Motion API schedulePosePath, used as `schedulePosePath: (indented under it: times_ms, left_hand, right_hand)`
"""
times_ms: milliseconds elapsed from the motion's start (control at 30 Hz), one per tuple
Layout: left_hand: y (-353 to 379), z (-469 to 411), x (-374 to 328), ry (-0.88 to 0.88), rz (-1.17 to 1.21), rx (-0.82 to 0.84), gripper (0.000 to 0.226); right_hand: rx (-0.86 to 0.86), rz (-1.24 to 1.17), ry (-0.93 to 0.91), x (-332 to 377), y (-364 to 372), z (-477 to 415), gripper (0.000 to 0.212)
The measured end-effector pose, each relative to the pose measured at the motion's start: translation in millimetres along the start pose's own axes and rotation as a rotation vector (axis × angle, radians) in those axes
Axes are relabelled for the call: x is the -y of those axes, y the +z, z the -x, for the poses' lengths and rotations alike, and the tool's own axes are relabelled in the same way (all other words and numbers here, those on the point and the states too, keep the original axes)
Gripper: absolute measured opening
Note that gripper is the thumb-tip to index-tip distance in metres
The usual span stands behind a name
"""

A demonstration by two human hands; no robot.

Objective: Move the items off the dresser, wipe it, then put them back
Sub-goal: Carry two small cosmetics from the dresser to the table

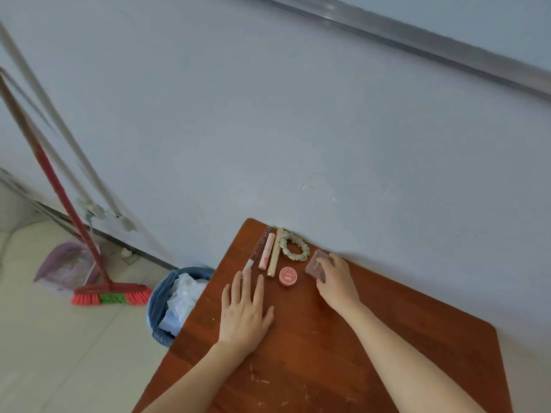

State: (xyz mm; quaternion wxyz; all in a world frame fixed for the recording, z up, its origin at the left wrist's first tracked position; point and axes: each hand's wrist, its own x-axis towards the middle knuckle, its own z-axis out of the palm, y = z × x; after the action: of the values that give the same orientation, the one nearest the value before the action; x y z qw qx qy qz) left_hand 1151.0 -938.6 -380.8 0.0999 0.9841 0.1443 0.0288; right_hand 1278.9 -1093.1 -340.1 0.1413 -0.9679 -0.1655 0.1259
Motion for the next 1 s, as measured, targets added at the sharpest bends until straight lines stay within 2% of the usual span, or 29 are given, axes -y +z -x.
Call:
schedulePosePath:
  times_ms: [267,467,667,1000]
  left_hand:
    - [1,0,0,0.017,-0.028,0.065,0.060]
    - [-11,1,-2,0.059,-0.070,0.112,0.056]
    - [-37,10,-12,0.141,-0.112,0.006,0.056]
    - [-65,42,-42,0.275,-0.146,-0.064,0.063]
  right_hand:
    - [0.015,0.041,-0.018,0,-4,1,0.054]
    - [-0.006,0.054,-0.017,-8,-12,40,0.054]
    - [-0.046,0.064,0.020,-19,-25,89,0.051]
    - [-0.163,0.004,0.085,-40,-37,166,0.049]
